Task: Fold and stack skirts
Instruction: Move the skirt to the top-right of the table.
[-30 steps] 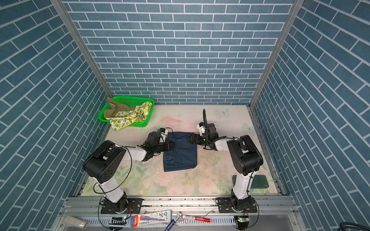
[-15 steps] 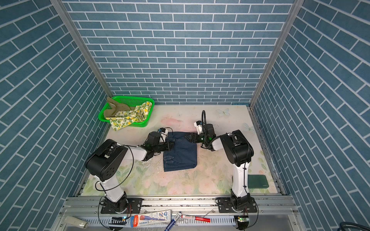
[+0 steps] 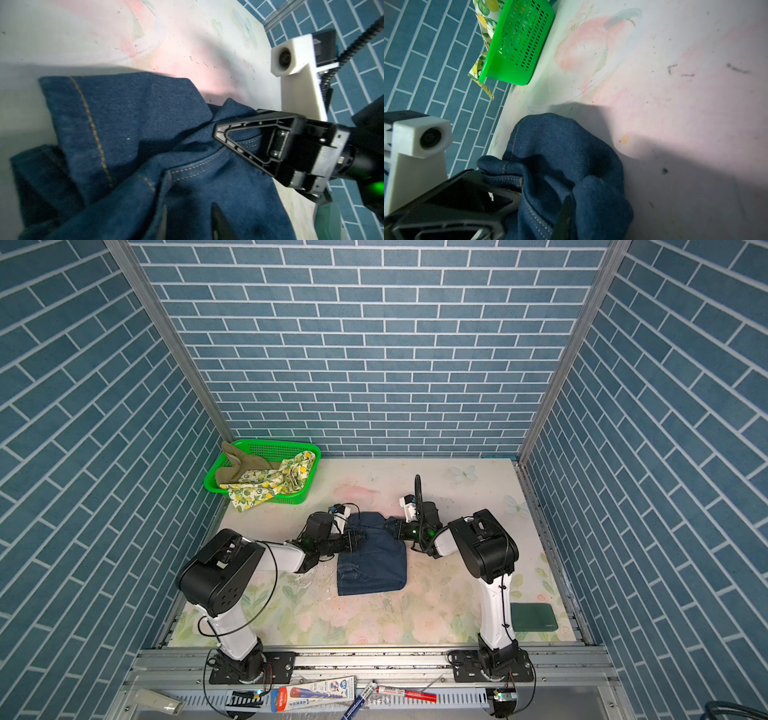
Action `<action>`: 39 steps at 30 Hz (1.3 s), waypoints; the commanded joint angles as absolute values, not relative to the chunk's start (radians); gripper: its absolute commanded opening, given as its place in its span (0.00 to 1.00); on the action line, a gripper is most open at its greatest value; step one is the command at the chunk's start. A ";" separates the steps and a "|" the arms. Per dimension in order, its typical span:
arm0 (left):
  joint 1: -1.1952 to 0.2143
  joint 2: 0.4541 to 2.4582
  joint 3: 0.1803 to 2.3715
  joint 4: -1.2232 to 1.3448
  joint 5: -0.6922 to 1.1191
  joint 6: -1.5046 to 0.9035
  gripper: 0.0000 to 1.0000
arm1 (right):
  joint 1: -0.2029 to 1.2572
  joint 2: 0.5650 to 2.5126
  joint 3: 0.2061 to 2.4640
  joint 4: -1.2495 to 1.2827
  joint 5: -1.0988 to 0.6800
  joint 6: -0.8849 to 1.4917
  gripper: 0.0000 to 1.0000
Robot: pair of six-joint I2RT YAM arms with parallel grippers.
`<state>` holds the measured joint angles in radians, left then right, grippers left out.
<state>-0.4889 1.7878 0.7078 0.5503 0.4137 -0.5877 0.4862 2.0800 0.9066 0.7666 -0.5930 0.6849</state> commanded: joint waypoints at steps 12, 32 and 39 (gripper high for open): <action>-0.481 1.367 0.653 0.238 0.373 -0.490 0.87 | 0.247 1.991 1.035 0.579 -0.167 0.861 0.00; -0.495 1.326 0.567 0.294 0.397 -0.483 0.88 | -0.053 2.186 1.393 0.480 0.458 1.198 0.00; -0.494 1.333 0.567 0.299 0.392 -0.491 0.88 | -0.076 2.236 1.457 0.293 0.567 1.387 0.00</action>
